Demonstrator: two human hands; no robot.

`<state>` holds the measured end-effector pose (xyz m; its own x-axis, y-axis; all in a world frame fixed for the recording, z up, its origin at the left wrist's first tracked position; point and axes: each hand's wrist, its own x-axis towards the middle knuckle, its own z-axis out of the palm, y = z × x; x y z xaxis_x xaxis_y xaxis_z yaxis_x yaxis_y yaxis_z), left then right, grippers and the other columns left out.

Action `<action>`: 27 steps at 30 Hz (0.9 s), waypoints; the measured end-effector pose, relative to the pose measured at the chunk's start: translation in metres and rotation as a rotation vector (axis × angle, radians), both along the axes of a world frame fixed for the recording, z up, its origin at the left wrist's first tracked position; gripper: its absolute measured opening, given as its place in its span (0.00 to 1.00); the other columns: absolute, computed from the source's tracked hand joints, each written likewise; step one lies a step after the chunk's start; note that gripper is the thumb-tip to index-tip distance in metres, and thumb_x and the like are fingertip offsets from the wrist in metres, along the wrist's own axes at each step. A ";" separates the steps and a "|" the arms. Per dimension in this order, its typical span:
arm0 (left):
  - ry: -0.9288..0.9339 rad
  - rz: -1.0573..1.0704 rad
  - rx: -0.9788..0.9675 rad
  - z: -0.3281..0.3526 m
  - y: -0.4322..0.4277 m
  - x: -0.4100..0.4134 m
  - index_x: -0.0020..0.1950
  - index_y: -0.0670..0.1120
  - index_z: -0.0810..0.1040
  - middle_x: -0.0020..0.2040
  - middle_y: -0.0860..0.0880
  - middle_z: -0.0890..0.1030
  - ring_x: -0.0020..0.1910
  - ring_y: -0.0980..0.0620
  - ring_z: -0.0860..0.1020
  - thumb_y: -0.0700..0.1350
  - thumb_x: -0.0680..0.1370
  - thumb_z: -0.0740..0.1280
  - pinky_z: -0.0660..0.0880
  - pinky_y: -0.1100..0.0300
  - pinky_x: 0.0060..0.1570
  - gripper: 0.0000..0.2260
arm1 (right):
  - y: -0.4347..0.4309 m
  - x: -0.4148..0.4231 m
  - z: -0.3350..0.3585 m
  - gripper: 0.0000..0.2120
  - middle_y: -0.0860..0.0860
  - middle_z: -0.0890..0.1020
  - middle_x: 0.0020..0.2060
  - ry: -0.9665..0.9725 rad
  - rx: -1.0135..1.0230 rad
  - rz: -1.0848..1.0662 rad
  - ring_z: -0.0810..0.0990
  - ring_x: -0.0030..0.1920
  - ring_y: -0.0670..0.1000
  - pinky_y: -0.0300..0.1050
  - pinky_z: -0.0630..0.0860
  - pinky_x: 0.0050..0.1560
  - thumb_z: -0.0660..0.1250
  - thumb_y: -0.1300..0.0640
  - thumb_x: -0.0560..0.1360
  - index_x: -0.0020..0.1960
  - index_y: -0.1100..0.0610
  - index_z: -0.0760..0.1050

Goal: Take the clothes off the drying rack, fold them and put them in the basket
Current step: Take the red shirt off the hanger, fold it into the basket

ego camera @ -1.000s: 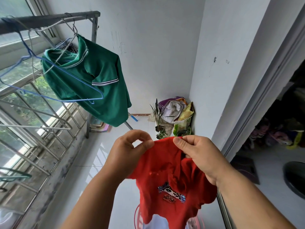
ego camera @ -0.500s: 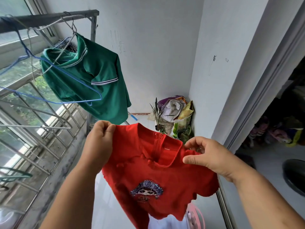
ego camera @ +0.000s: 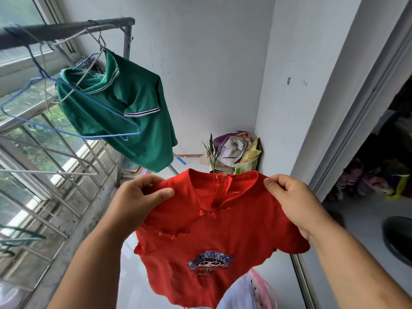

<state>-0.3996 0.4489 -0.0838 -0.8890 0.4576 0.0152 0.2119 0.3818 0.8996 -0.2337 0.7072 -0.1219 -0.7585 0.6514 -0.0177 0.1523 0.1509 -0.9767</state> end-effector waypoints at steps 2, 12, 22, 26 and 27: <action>0.005 0.017 0.018 0.003 0.002 0.004 0.39 0.58 0.83 0.37 0.48 0.84 0.34 0.54 0.81 0.55 0.62 0.74 0.80 0.53 0.40 0.08 | 0.000 0.000 0.000 0.09 0.42 0.82 0.35 0.015 -0.049 0.043 0.78 0.42 0.45 0.43 0.72 0.49 0.65 0.48 0.78 0.46 0.52 0.81; 0.252 0.187 -0.144 -0.008 0.022 0.005 0.37 0.51 0.80 0.31 0.51 0.80 0.31 0.50 0.76 0.54 0.75 0.70 0.76 0.51 0.34 0.10 | -0.003 -0.008 -0.004 0.10 0.49 0.83 0.37 0.056 -0.086 -0.096 0.78 0.42 0.47 0.45 0.73 0.49 0.70 0.49 0.76 0.43 0.55 0.82; 0.197 0.232 -0.226 -0.022 0.063 0.030 0.31 0.46 0.70 0.26 0.50 0.72 0.29 0.49 0.71 0.54 0.80 0.61 0.63 0.57 0.29 0.19 | -0.028 -0.031 -0.009 0.15 0.40 0.71 0.19 0.001 -0.109 -0.333 0.69 0.31 0.47 0.43 0.68 0.37 0.67 0.47 0.78 0.37 0.55 0.78; 0.130 0.225 -0.175 -0.024 0.069 0.035 0.34 0.46 0.71 0.27 0.50 0.72 0.30 0.49 0.71 0.54 0.80 0.61 0.64 0.56 0.30 0.18 | -0.032 -0.033 -0.006 0.14 0.46 0.79 0.31 -0.004 -0.089 -0.342 0.76 0.37 0.49 0.47 0.73 0.43 0.67 0.45 0.77 0.40 0.53 0.80; 0.144 0.230 -0.184 -0.023 0.066 0.032 0.36 0.47 0.73 0.29 0.50 0.73 0.32 0.49 0.72 0.54 0.80 0.60 0.64 0.56 0.31 0.17 | -0.029 -0.032 -0.004 0.12 0.47 0.80 0.33 0.022 -0.108 -0.345 0.76 0.38 0.49 0.45 0.73 0.43 0.67 0.47 0.77 0.42 0.54 0.80</action>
